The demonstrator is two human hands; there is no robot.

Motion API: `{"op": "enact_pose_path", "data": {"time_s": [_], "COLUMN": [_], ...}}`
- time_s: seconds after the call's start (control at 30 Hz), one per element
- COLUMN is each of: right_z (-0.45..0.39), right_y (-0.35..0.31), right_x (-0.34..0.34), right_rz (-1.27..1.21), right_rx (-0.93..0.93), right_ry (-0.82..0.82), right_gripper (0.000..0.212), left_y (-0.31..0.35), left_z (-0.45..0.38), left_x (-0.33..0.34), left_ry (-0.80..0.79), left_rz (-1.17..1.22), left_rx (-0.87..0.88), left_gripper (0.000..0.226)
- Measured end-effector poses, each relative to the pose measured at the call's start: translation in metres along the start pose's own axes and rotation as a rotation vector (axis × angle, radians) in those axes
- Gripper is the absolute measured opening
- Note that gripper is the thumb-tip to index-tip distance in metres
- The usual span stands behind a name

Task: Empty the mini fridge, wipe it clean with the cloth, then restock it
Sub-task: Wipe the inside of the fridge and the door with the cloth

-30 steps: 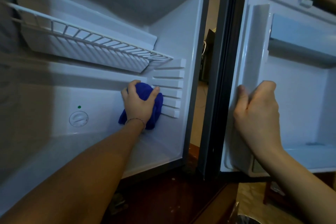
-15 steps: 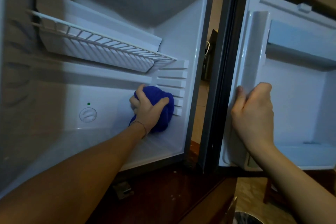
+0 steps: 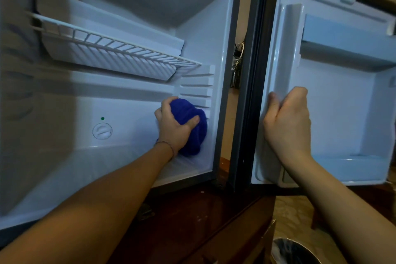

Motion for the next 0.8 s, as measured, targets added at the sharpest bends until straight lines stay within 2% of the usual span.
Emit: {"op": "enact_pose_path", "data": {"time_s": [0.27,0.43,0.67,0.8], "right_z": [0.001,0.0,-0.001,0.0], "right_y": [0.004,0.004,0.006,0.004], "right_x": [0.002,0.003,0.004,0.003], "right_rz": [-0.001,0.007,-0.002,-0.011], "right_rx": [-0.013,-0.023,0.004,0.01], "right_ry": [0.019,0.025,0.014,-0.001], "right_gripper": [0.024,0.023,0.024,0.025], "left_y": [-0.02,-0.027,0.015,0.031], "left_z": [-0.037,-0.04,-0.005,0.01], "left_x": [-0.012,-0.013,0.003,0.008], "left_ry": [0.138,0.164,0.016,0.036], "left_rz": [0.028,0.136,0.068,0.052], "left_rx": [-0.138,-0.205,0.0,0.025], "left_gripper": [0.064,0.069,0.077,0.073]}}
Point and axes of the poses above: each hand's wrist, its own z-axis away from the middle knuckle, its own x-axis out of the palm, y = z × x, the point moved 6 cm from there along -z, towards the middle knuckle, and after that the axes turned 11 degrees about -x, right-handed, at the moved point
